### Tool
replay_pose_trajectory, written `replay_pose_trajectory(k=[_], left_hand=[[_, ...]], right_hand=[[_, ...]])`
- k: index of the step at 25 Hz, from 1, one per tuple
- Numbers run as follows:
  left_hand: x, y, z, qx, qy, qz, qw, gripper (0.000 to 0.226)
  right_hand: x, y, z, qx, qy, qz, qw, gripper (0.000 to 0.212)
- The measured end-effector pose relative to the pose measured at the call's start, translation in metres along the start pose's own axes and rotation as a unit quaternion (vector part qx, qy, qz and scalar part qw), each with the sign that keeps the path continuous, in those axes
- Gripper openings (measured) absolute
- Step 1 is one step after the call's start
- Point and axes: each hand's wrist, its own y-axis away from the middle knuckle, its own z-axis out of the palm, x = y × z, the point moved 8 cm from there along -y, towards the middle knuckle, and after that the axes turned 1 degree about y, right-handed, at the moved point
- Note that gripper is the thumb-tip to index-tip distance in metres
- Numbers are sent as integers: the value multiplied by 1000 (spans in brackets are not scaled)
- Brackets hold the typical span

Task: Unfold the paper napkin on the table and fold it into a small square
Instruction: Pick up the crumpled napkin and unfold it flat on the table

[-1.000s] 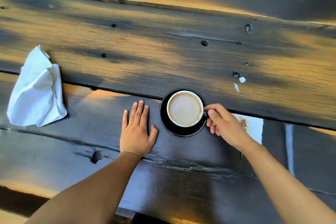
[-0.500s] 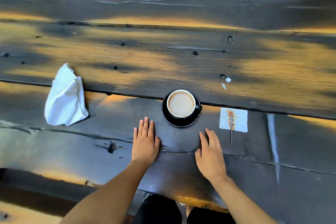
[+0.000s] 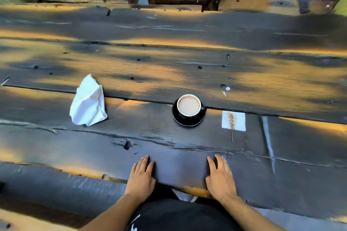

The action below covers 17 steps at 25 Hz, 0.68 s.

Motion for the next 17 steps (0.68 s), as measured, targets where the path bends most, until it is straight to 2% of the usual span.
replay_pose_trajectory(k=[3, 6, 11, 17], left_hand=[[-23, -3, -16, 2, 27, 35, 999, 53], [-50, -4, -39, 1, 41, 64, 997, 53], [-118, -8, -46, -52, 76, 60, 994, 25], [-184, -9, -42, -64, 108, 18, 992, 26]], right_hand=[[-15, 9, -3, 23, -26, 60, 998, 52], [-43, 18, 10, -3, -42, 102, 994, 31], [-102, 28, 39, -60, -90, 140, 984, 28], [-161, 27, 40, -104, -104, 127, 981, 23]])
